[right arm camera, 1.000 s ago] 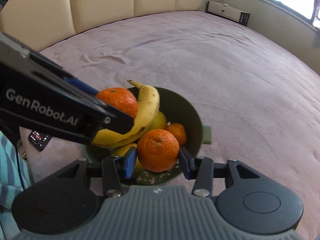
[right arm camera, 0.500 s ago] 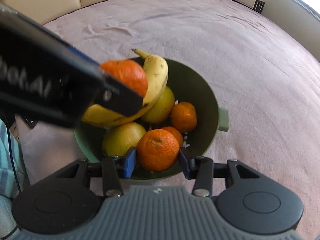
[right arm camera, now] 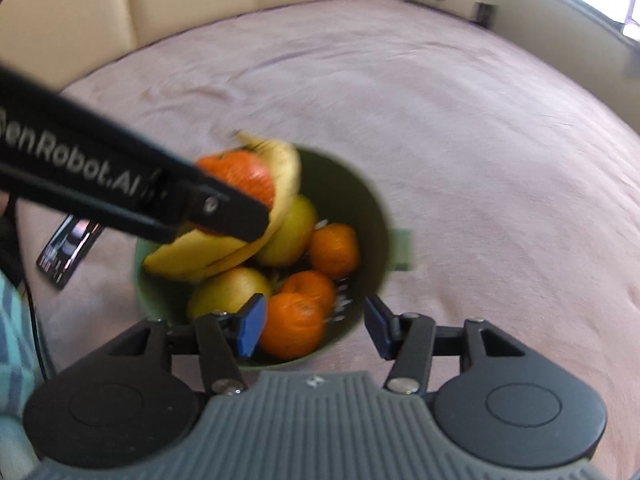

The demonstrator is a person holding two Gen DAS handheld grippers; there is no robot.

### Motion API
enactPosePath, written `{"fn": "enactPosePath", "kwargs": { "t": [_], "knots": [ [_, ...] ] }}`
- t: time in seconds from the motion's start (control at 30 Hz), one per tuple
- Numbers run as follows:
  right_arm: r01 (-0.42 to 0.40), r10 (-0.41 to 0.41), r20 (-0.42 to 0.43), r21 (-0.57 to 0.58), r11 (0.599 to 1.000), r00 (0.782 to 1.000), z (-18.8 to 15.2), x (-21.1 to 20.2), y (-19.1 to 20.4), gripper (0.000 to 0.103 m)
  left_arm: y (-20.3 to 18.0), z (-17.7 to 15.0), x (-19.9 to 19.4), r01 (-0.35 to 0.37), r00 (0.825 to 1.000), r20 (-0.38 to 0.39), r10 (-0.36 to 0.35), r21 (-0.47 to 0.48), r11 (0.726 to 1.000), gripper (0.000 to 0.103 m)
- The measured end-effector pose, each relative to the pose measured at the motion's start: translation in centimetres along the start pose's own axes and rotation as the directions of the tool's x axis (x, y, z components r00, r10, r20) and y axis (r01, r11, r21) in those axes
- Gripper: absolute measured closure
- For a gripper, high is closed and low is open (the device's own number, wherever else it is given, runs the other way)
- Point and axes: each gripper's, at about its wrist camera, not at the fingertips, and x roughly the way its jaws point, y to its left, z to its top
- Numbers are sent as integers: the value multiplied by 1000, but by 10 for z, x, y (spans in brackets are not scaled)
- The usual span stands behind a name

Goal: Organize fruits
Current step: 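Open both tools to drop the mandarins into the colander, then withdraw both open tools from the colander toward the two small brown fruits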

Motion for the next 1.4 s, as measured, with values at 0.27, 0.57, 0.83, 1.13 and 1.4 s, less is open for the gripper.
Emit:
{"fn": "enactPosePath", "kwargs": {
  "t": [0.27,0.57,0.83,1.13,1.4],
  "knots": [
    [171,-168,-29,191,967,985,-1,-8,-43,40,-13,-1,47,-60,997,-51,62,39,997,52],
    [196,-187,-74,159,968,980,-14,-4,-47,35,-33,-8,66,-195,978,-42,206,190,962,51],
    [203,-188,-94,191,961,978,-23,-5,-55,34,-43,-14,68,-248,966,-15,260,245,937,35],
    [221,-204,-97,223,949,974,-34,-17,-64,28,-52,-11,47,-234,972,71,224,187,954,26],
    [253,-248,-55,291,923,967,-45,-44,-77,24,-63,-13,19,-112,978,190,91,103,988,26]
  ]
}}
